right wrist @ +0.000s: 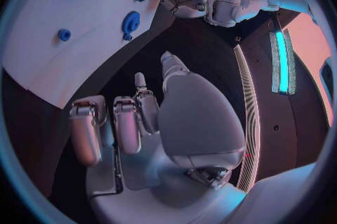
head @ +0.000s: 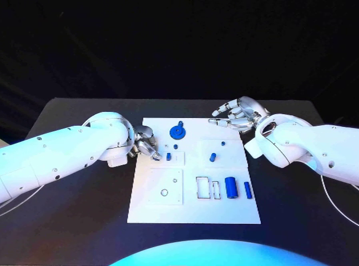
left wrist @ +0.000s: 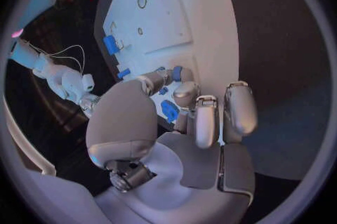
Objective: Assemble the parts on the task board
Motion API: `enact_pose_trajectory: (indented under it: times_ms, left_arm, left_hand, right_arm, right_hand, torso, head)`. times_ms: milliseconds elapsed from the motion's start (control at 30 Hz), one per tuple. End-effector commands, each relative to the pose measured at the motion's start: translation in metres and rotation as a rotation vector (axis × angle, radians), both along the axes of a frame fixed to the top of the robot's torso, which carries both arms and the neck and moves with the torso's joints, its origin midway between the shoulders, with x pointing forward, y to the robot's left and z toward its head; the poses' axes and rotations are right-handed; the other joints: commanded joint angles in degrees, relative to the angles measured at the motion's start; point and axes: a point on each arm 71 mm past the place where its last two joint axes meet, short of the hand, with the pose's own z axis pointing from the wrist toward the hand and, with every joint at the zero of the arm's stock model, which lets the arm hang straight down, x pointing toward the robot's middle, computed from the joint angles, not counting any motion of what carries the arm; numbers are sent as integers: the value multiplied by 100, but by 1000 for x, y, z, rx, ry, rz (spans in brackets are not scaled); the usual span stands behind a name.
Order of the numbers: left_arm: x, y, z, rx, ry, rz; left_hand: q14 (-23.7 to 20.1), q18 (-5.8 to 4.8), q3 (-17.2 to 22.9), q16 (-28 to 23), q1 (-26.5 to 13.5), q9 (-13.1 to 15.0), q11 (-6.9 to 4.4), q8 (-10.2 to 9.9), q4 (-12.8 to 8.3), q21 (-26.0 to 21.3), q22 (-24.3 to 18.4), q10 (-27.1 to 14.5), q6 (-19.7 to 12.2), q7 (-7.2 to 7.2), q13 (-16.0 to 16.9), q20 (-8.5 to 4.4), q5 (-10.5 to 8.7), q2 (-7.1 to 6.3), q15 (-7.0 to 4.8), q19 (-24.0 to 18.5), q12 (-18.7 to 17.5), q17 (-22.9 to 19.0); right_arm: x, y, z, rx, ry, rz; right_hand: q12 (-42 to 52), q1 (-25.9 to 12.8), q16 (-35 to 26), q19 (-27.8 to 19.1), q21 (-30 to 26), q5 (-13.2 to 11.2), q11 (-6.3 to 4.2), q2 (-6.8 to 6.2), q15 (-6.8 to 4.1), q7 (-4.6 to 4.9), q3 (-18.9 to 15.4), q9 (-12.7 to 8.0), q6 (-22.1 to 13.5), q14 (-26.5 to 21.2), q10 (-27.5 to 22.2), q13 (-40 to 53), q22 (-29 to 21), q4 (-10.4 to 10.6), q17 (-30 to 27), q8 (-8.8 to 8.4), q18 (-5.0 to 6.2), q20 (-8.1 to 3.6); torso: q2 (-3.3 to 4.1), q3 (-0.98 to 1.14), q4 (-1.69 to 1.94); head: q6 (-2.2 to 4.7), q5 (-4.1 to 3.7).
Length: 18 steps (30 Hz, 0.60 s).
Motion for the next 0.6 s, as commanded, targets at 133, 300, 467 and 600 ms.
enact_pose_trajectory:
  times_ms: [133,300,467,600]
  left_arm:
    - [-4,0,-11,41,56,-22]
    - [-2,-2,-12,45,68,-25]
    - [-1,-3,-12,51,75,-30]
    - [0,-4,-13,58,76,-32]
  left_hand:
    - [563,-69,243,26,260,4,20,-4,-231,-24,-8,-5,-30,-10,-7,24,-30,287,-1,-22,-16,1393]
    - [545,-59,140,-4,137,-11,31,-50,-98,-48,-49,-40,-55,-3,-72,39,-27,269,11,-50,-59,1332]
    - [526,-50,0,-36,-39,-38,35,-113,50,-66,-77,-94,-68,-3,-152,43,-21,187,11,-68,-112,1267]
    - [517,-44,-90,-52,-148,-51,37,-144,158,-81,-100,-121,-62,-1,-187,42,-19,178,9,-82,-130,1236]
  right_arm:
    - [-1,2,0,1,-6,16]
    - [-1,1,0,1,-6,15]
    - [-1,1,0,1,-6,14]
    - [-1,1,1,0,-6,13]
  right_hand:
    - [-12,-53,-27,590,4,-12,-16,7,-11,-7,-41,2,15,544,-16,528,1500,-7,1257,35,-77,0]
    - [-12,-53,-27,590,4,-12,-16,7,-11,-7,-41,2,15,544,-16,528,1500,-7,1257,35,-77,0]
    - [-14,-58,-27,588,0,-14,-16,8,-11,-7,-46,1,14,544,-18,525,1498,-6,1257,36,-76,0]
    - [-14,-58,-27,588,0,-14,-16,8,-11,-7,-46,1,14,544,-18,525,1498,-6,1257,36,-76,0]
  torso:
    - [-4,0,0]
    - [-2,0,-1]
    - [2,0,-6]
    - [1,0,-2]
  head:
    - [-4,-3]
    - [-10,-12]
    - [-13,-22]
    - [-9,-42]
